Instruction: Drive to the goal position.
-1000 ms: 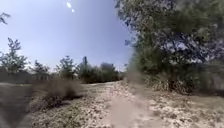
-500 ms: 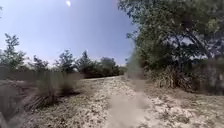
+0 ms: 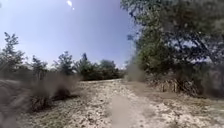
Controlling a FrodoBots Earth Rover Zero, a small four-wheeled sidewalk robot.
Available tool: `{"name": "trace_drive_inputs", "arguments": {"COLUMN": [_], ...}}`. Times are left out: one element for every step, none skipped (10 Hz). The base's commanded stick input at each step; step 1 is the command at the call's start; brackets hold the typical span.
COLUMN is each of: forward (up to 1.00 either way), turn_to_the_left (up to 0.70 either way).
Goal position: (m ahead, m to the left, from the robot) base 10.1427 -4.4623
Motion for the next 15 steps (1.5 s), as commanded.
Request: {"name": "trace_drive_inputs", "arguments": {"forward": [0.45,0.45,0.45,0.45,0.45,0.45,0.45,0.45,0.45,0.45,0.45,0.45,0.45,0.45,0.45], "turn_to_the_left": [0.02,0.02,0.02,0.02,0.02,0.02,0.02,0.02,0.02,0.02,0.02,0.02,0.02,0.02,0.02]}}
